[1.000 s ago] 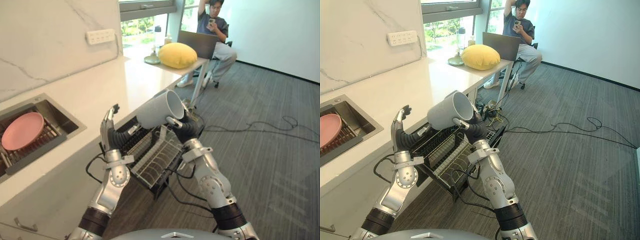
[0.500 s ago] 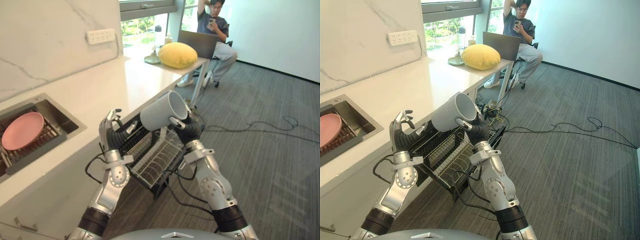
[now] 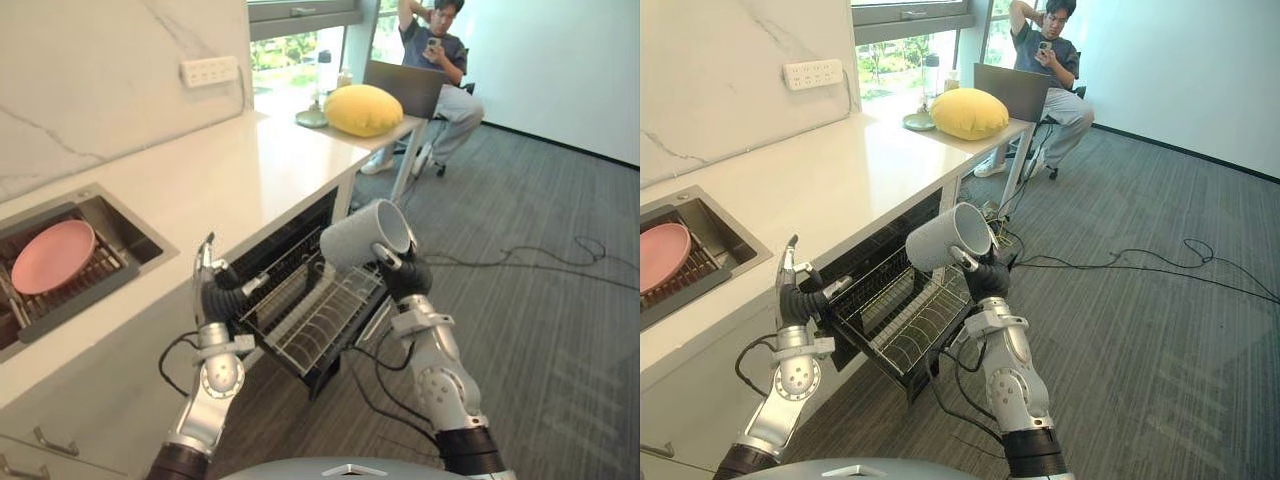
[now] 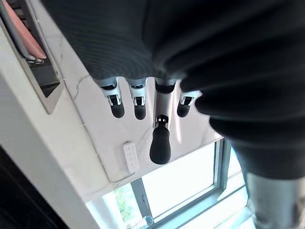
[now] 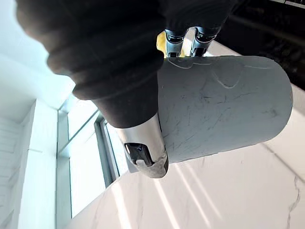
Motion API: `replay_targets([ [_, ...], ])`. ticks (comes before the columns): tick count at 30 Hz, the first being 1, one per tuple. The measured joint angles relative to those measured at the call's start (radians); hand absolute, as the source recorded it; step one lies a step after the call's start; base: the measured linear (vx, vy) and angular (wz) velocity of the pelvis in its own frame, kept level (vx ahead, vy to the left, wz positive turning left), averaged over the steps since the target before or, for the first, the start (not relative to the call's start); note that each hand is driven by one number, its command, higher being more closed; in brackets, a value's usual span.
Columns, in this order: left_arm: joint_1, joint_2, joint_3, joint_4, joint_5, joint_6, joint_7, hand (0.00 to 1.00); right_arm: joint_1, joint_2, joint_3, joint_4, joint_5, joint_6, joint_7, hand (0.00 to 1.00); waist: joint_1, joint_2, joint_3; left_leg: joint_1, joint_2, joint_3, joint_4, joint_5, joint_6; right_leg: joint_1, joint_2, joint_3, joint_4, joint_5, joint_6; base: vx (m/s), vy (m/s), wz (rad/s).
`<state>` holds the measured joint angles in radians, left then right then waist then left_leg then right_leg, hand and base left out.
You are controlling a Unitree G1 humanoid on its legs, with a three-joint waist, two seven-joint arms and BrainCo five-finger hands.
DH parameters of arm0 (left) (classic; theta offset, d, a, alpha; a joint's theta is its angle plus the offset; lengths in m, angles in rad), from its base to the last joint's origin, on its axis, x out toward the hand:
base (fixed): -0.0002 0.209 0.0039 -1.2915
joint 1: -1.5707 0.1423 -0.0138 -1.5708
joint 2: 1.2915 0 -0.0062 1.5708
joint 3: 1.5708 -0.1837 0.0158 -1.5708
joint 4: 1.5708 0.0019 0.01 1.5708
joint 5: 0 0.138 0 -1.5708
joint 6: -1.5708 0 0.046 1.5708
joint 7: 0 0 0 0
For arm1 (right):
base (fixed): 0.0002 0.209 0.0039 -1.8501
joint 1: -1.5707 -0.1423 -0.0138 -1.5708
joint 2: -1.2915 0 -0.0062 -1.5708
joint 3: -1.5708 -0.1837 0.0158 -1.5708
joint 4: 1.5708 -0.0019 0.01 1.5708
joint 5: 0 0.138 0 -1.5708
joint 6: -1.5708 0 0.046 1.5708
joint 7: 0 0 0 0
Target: Walk over to the sink, pick up the cup, carry it to the dishwasher, place the cup inside the dishwasher, then close the dishwasher door
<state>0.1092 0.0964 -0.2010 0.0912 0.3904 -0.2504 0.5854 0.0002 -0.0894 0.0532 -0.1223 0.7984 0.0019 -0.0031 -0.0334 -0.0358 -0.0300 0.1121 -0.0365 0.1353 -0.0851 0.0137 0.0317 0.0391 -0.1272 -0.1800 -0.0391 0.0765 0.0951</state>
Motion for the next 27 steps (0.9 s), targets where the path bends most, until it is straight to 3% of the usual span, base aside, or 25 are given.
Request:
replay_targets([
  [7,0.07,0.005,-0.097,0.003,-0.107,-0.125,-0.186,0.0,0.006,-0.001,-0.035,0.081,-0.042,-0.006,0.0,1.0,0.009,-0.003,0.012,-0.026,-0.004,-0.032,0.0,0.002,-0.007,-0.001,-0.007,-0.034,-0.002,-0.007,0.006,-0.03,-0.004,0.15],
  [11,0.087,0.017,-0.164,0.02,-0.141,-0.152,-0.25,0.0,0.006,-0.003,-0.037,0.166,-0.06,-0.01,0.003,1.0,0.012,-0.003,0.015,-0.042,-0.006,-0.059,-0.001,0.005,-0.007,0.0,-0.017,-0.056,-0.003,-0.006,0.001,0.0,0.01,0.18],
  [14,0.087,0.037,-0.185,0.068,-0.154,-0.154,-0.267,0.0,-0.001,-0.002,-0.038,0.258,-0.063,-0.01,0.008,1.0,0.016,-0.003,0.028,-0.038,-0.008,-0.076,0.0,0.009,-0.005,0.02,-0.016,-0.082,-0.02,-0.001,0.006,0.03,-0.006,0.2],
  [19,0.109,0.083,-0.193,0.09,-0.208,-0.134,-0.272,0.0,-0.071,-0.018,-0.039,0.494,-0.174,-0.004,0.011,1.0,0.025,0.001,0.055,-0.044,-0.012,-0.111,0.0,0.024,-0.001,0.038,-0.016,-0.134,-0.041,0.008,0.008,0.02,-0.024,0.25],
  [27,0.14,0.1,-0.149,0.145,-0.27,-0.06,-0.31,0.0,-0.307,-0.094,-0.037,0.786,-0.181,-0.006,0.009,1.0,0.086,0.015,0.13,-0.101,-0.022,-0.181,0.0,0.047,-0.009,0.028,-0.025,-0.212,-0.042,0.004,0.012,-0.05,-0.011,0.3],
])
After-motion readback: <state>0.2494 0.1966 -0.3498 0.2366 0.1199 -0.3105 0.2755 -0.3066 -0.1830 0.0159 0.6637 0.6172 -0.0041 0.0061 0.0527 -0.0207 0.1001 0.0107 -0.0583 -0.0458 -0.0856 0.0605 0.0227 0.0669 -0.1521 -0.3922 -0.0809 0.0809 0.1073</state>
